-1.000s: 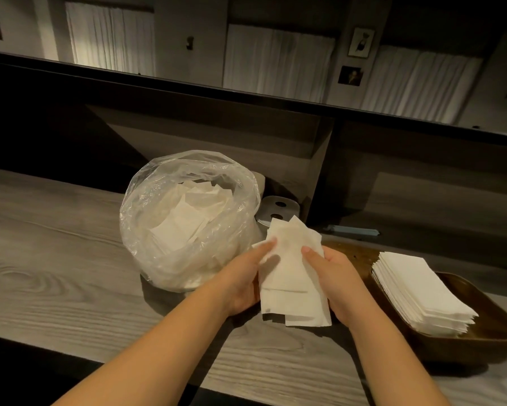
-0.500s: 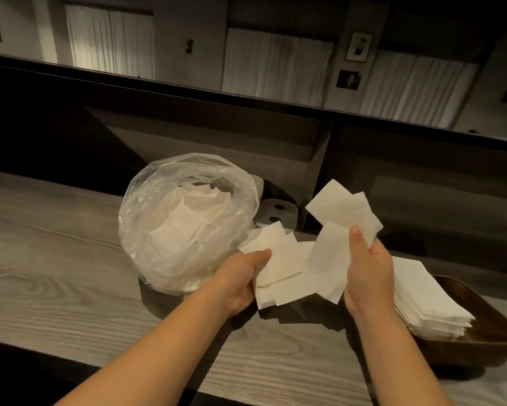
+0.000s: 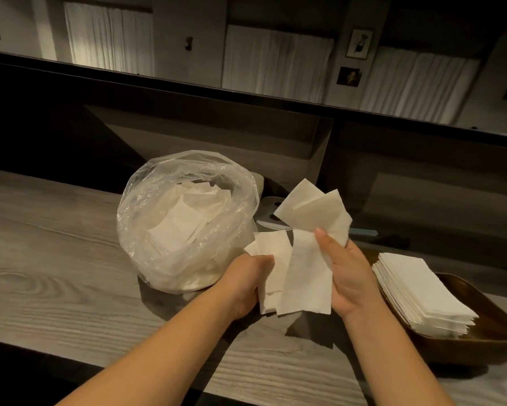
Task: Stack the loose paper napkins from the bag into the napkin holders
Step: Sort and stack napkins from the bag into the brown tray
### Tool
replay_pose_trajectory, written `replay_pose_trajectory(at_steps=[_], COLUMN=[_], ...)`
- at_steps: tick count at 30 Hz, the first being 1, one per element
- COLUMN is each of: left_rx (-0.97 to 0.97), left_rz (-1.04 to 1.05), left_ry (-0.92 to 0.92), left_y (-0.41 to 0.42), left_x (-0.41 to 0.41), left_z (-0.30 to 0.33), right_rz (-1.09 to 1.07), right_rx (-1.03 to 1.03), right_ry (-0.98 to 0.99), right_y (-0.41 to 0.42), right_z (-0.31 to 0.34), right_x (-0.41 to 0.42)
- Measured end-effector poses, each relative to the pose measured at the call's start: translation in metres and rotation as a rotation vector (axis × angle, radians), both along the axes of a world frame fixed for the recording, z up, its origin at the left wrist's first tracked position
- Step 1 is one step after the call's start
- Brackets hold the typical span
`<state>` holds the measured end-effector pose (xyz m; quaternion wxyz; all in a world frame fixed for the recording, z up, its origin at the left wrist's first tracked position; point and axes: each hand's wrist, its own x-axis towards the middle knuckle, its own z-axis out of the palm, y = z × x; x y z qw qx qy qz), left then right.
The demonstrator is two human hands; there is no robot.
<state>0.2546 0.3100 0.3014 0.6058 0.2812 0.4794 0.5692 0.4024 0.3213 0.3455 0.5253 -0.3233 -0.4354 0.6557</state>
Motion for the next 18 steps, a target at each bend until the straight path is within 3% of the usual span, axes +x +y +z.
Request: replay_pose_trajectory(at_steps=[2, 5, 10, 12, 15, 18], left_rx=[0.031, 0.040, 0.048, 0.068, 0.107, 0.045], left_rz=[0.046, 0.081, -0.092, -0.161, -0.229, -0.187], left_ry=[0.083, 0.056, -0.115, -0.125, 0.016, 0.036], left_y=[0.003, 0.004, -0.003, -0.006, -0.006, -0.004], left_x=[0.000, 0.001, 0.006, 0.005, 0.004, 0.002], left_z=[-0.003, -0.003, 0.003, 0.005, 0.002, 0.000], right_rz=[-0.042, -0.065, -0.258, -0.291, -0.309, -0.395], right_rx=[-0.013, -0.022, 0.068, 0.122, 0.180, 0.191], right_ry=[0.086, 0.216, -0.294, -0.362, -0.398, -0.396], right_y=[0.003, 0.003, 0.004, 0.007, 0.011, 0.018], right_z=[0.004, 0.010, -0.005, -0.008, -0.011, -0.012], right_x=[0.000, 0.003, -0.015, -0.019, -0.020, -0.014])
